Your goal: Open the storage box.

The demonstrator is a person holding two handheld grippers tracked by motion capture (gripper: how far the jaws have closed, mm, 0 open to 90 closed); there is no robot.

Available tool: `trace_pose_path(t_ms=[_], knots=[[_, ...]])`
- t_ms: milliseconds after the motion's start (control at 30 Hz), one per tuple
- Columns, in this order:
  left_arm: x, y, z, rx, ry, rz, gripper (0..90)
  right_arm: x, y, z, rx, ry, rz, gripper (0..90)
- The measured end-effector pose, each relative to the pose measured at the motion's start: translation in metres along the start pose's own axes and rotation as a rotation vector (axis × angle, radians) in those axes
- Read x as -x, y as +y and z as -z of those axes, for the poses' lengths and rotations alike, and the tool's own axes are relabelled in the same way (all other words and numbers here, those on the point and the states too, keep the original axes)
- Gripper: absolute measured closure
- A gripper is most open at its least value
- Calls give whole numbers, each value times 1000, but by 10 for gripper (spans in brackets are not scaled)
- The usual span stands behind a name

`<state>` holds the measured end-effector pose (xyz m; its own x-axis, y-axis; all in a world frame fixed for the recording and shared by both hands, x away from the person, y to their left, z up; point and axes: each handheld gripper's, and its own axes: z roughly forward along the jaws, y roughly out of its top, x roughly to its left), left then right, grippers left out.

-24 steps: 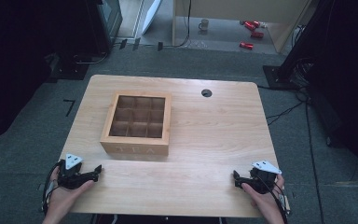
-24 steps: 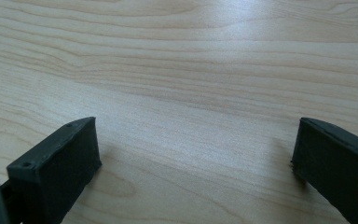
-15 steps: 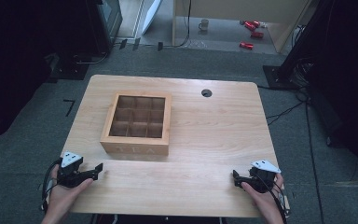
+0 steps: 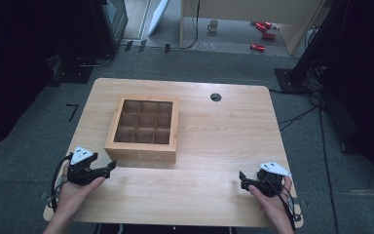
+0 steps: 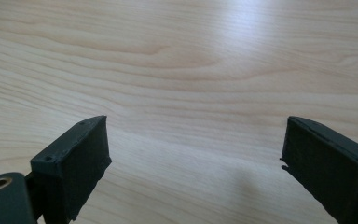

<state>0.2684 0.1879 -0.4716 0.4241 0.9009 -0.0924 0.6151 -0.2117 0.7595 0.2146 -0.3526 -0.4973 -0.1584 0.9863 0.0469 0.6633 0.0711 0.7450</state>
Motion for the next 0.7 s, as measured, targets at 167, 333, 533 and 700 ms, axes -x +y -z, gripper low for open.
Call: trace_pose_path(t_ms=[167,333,533,700], knots=[[1,10,-8,-4,1,-12,304,-14,12,1,10,28,32,73],[5,14,-13,-1,-18,0,353,-30,23,0,28,60,57,74],[3,16,-16,-3,2,18,426,-48,36,-2,42,88,86,74],[2,16,-15,-6,4,2,444,-66,49,-5,58,114,121,75]])
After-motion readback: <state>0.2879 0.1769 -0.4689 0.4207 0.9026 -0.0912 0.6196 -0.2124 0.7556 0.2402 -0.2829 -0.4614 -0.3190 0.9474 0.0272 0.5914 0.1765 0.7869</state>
